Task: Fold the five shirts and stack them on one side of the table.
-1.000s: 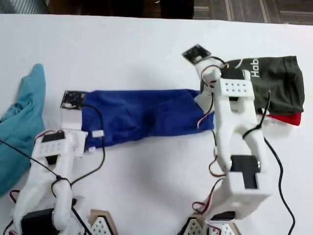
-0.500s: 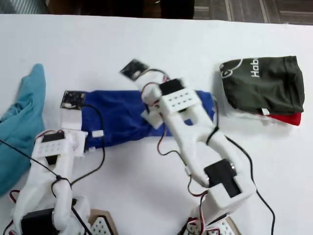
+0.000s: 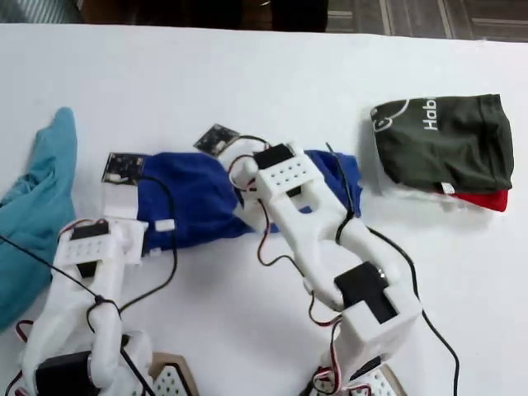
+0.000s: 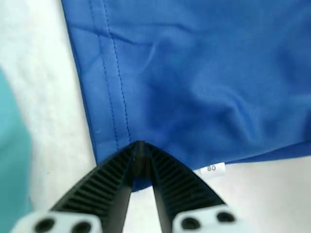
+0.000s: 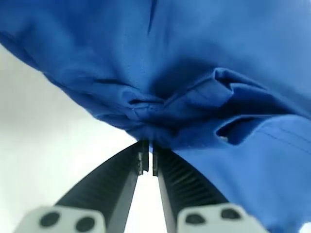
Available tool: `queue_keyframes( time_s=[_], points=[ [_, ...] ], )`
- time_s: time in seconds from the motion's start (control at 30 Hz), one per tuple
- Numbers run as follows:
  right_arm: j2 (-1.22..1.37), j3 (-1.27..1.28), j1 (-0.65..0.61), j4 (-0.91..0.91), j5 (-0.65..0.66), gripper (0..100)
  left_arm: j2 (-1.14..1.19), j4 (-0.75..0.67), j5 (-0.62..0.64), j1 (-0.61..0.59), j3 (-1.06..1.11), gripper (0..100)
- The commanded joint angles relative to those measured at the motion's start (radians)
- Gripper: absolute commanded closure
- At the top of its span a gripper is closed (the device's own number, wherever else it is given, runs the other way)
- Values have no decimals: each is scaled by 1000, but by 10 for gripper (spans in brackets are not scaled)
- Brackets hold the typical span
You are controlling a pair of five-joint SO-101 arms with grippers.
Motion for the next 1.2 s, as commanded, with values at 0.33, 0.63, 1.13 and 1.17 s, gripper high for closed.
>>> queue_keyframes(
  time_s=[0.33,0.63,1.13,1.17],
  points=[
    [-429,192,274,91,-8,978,-32,91,25,0,-97,973],
    [-769,592,306,-19,25,978,-31,428,78,-3,-486,973],
    [-940,1020,722,-262,110,978,336,371,77,-98,-687,806],
    [-947,1045,743,-278,115,978,390,394,77,-98,-733,806]
  ],
)
